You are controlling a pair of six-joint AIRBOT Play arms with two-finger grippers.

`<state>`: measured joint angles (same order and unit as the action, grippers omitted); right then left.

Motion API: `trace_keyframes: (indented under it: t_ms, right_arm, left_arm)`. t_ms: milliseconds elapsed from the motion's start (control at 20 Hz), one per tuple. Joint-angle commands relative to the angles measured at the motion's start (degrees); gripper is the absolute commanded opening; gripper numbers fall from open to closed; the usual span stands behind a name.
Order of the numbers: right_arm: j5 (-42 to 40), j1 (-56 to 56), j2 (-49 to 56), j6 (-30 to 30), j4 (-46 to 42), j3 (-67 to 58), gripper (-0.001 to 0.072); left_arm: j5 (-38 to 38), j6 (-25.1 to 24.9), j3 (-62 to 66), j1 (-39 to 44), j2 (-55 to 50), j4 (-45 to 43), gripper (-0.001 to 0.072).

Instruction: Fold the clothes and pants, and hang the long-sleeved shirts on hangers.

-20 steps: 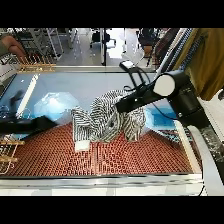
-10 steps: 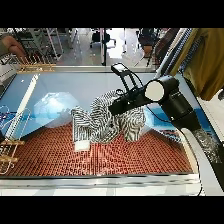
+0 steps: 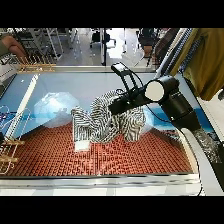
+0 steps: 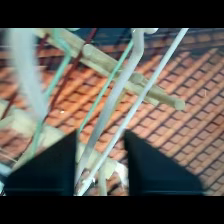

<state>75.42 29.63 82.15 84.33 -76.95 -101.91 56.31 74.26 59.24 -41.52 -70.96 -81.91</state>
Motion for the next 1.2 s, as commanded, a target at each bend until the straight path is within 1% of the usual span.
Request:
trace_keyframes:
  t_ms: [0,50,100,200,350,500,600,650,700,750,800,850,900,950,1000,1050,1100,1150]
  right_arm:
    - [0.0,0.1,0.0,0.0,0.0,0.0,0.0048]
    - [0.0,0.1,0.0,0.0,0.0,0.0,0.0048]
    - [0.0,0.1,0.0,0.0,0.0,0.0,0.0048]
    - [0.0,0.1,0.0,0.2,0.1,0.0,0.0048]
    - [0.0,0.1,0.0,0.6,0.2,0.0,0.0048]
    - [0.0,0.1,0.0,0.8,0.2,0.0,0.0048]
    - [-0.1,0.1,0.0,1.1,0.2,0.0,0.0048]
    - [-0.2,0.1,0.0,1.2,0.2,0.0,0.0048]
    - [-0.5,0.1,0.0,1.2,0.2,0.0,0.0048]
    - [-0.9,0.1,0.0,1.1,-0.5,0.0,0.0048]
    - [-1.5,0.1,-0.1,1.1,-3.0,0.0,0.0047]
    - [-2.1,0.0,-0.3,1.1,-7.0,0.0,0.0047]
    - [-2.9,-0.2,-0.7,1.1,-11.3,-0.1,0.0047]
    - [-3.5,-0.6,-1.1,1.0,-15.1,-0.1,0.0047]
    - [-3.9,-1.2,-1.7,0.9,-18.4,-0.1,0.0047]
    - [-4.3,-1.7,-2.2,-0.4,-20.1,-0.1,0.0047]
    - [-4.6,-2.4,-2.8,-2.6,-20.9,-0.1,0.0047]
    - [-4.7,-3.0,-3.3,-4.7,-21.0,-0.1,0.0047]
  left_arm:
    - [-0.7,-0.3,0.0,0.6,-3.3,1.4,0.0186]
    - [-0.8,-0.3,0.0,0.5,-3.5,1.3,0.0083]
    - [-1.0,-0.4,0.0,0.5,-3.5,1.1,0.0028]
    - [-1.1,-0.7,0.0,0.4,-3.3,0.2,0.0023]
    - [-1.0,-4.5,0.4,0.5,-1.1,0.1,0.0023]
    - [-0.3,-6.3,4.0,0.5,2.6,0.2,0.0024]
    - [0.5,-7.8,8.5,0.5,5.8,4.7,0.0024]
    - [1.2,-9.4,10.8,0.5,7.3,9.9,0.0024]
    - [2.8,-12.4,13.0,0.5,8.6,18.1,0.0024]
    - [5.0,-17.7,14.3,0.5,9.6,29.2,0.0023]
    - [8.5,-25.7,14.5,0.5,10.1,41.6,0.0023]
    - [15.0,-34.1,14.5,0.5,9.7,54.5,0.0023]
    - [22.3,-39.6,14.5,1.0,8.8,64.0,0.0023]
    - [30.0,-44.3,14.5,2.0,7.3,70.1,0.0023]
    - [35.7,-48.1,14.5,3.5,5.8,71.7,0.0023]
    - [40.2,-51.5,14.5,5.6,4.0,70.6,0.0023]
    - [42.5,-52.5,14.5,7.7,2.0,69.1,0.0023]
    - [43.2,-52.5,14.5,10.2,-0.3,67.5,0.0023]
